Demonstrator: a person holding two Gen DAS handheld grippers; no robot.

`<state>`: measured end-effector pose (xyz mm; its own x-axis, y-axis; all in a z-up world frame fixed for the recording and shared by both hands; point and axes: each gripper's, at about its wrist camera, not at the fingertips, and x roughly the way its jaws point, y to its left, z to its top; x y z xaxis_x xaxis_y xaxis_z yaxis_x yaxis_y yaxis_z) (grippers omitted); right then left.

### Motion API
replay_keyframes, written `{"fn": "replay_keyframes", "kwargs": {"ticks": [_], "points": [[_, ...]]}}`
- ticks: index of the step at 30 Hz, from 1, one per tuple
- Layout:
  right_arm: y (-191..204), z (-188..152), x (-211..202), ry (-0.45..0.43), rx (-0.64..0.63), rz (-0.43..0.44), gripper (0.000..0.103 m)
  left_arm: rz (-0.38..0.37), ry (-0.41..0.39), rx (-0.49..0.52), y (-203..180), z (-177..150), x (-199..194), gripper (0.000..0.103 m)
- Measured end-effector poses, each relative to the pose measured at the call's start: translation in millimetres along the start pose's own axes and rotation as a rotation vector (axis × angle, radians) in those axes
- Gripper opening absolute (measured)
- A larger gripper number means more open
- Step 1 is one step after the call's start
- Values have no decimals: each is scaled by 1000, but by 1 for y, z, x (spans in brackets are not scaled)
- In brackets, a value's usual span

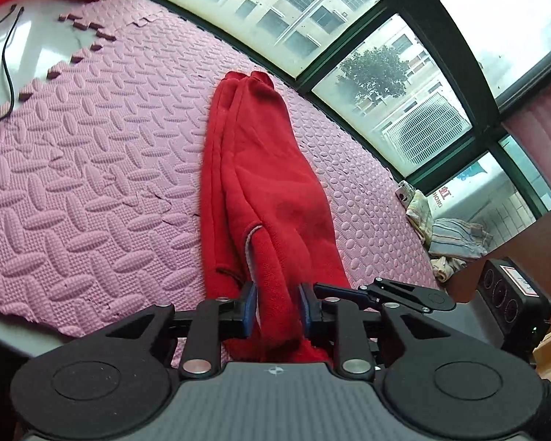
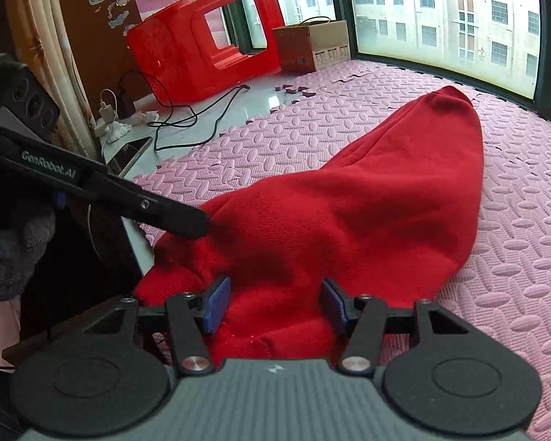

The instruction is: Fold clothes

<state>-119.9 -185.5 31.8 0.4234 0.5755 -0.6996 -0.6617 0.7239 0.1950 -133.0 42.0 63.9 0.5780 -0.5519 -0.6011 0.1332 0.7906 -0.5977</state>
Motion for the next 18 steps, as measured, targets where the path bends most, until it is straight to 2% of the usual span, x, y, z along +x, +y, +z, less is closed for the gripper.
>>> {"fn": "replay_keyframes", "kwargs": {"ticks": [2,4,6,8,11,13,15,16,18], "points": [[2,1,-3,-4,-19,0,56,4,-40,49,-13,6,-7,29],[6,1,-5,-6,-63,-1,56,-34,-70,90,-26,13,-8,30],[10,0,-4,-7,-102,-8,56,-68,-71,133,-37,19,3,38],[11,-1,-3,-8,-111,-8,56,-61,-35,146,-38,22,26,38],[8,-4,-4,-13,-89,5,56,4,14,132,-28,20,56,35],[5,-7,-6,-16,-77,12,56,42,22,106,-17,16,63,30],[0,-9,-6,-12,-60,24,56,53,15,78,-5,13,62,23],[-2,-9,-5,-10,-54,31,56,59,12,66,0,11,61,15],[-5,-8,-4,-6,-47,43,57,59,10,38,5,9,57,15]]}}
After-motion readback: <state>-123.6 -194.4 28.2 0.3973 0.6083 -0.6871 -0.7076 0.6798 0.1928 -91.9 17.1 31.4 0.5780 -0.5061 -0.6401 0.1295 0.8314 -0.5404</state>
